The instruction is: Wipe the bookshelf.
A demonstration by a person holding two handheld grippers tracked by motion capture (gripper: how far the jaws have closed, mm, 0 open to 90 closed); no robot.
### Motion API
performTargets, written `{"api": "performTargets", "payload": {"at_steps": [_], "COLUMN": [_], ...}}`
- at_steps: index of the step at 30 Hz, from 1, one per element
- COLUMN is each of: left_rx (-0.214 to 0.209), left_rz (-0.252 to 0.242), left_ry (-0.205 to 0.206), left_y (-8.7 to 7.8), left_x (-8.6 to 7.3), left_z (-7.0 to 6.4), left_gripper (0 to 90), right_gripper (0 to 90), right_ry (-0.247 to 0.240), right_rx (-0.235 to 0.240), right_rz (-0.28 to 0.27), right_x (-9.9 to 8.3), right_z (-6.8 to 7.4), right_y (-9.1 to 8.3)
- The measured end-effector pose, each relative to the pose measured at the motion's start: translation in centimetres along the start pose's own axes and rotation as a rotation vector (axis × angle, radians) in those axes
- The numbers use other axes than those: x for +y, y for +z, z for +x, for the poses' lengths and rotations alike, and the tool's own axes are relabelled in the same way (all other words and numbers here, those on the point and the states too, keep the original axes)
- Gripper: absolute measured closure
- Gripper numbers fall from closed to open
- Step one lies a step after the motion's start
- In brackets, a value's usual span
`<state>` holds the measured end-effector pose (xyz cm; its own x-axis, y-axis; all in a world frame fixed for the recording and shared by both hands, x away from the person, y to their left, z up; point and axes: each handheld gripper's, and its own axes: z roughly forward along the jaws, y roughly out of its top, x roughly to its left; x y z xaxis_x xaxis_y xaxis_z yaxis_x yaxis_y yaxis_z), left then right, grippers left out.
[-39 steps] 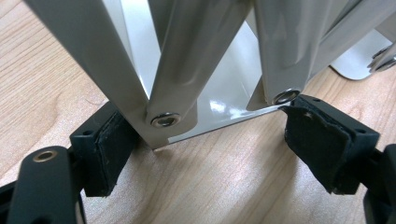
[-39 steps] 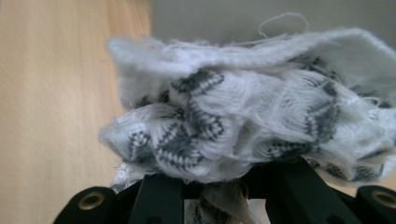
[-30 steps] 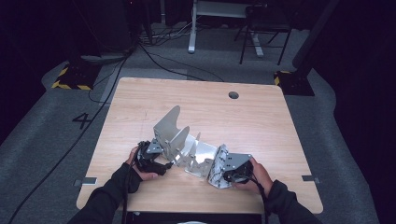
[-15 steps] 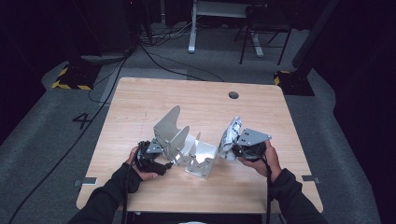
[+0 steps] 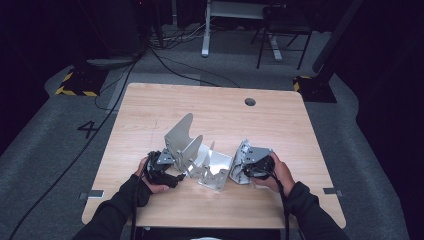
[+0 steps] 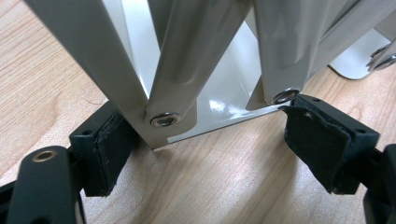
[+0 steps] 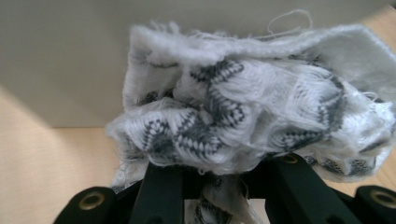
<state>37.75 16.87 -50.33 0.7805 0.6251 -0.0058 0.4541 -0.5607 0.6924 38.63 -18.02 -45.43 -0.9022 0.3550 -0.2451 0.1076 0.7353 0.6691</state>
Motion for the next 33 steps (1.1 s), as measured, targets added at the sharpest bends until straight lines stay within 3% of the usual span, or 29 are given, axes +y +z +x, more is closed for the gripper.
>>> {"api": "performTargets", "payload": {"at_steps": [4, 8, 12, 20, 25, 29, 33], "left_rx": [0.000, 0.001, 0.000, 0.000, 0.000, 0.000, 0.000], "left_rz": [0.000, 0.000, 0.000, 0.000, 0.000, 0.000, 0.000], "left_ry": [0.000, 0.000, 0.000, -0.001, -0.001, -0.001, -0.001], "left_y": [0.0, 0.0, 0.0, 0.0, 0.0, 0.0, 0.0], "left_x": [0.0, 0.0, 0.0, 0.0, 0.0, 0.0, 0.0], "left_z": [0.0, 0.0, 0.0, 0.0, 0.0, 0.0, 0.0], "left_gripper": [18.1, 18.1, 18.1, 18.1, 18.1, 18.1, 18.1], "right_gripper": [73.7, 73.5, 73.4, 73.7, 73.8, 73.8, 73.7], "right_ry": [-0.061, -0.080, -0.076, -0.036, 0.013, 0.039, 0.019], "right_rx": [0.043, 0.052, 0.026, -0.100, -0.177, -0.170, -0.131], "right_rz": [-0.057, -0.113, -0.171, -0.247, -0.213, -0.163, -0.074], "right_x": [1.1, 2.2, 3.0, 3.6, 3.0, 2.1, 1.3], "right_z": [1.7, 2.5, 2.4, 0.8, -0.8, -1.6, -1.5], "right_y": [-1.9, -3.7, -5.2, -6.4, -5.2, -3.5, -1.7]}}
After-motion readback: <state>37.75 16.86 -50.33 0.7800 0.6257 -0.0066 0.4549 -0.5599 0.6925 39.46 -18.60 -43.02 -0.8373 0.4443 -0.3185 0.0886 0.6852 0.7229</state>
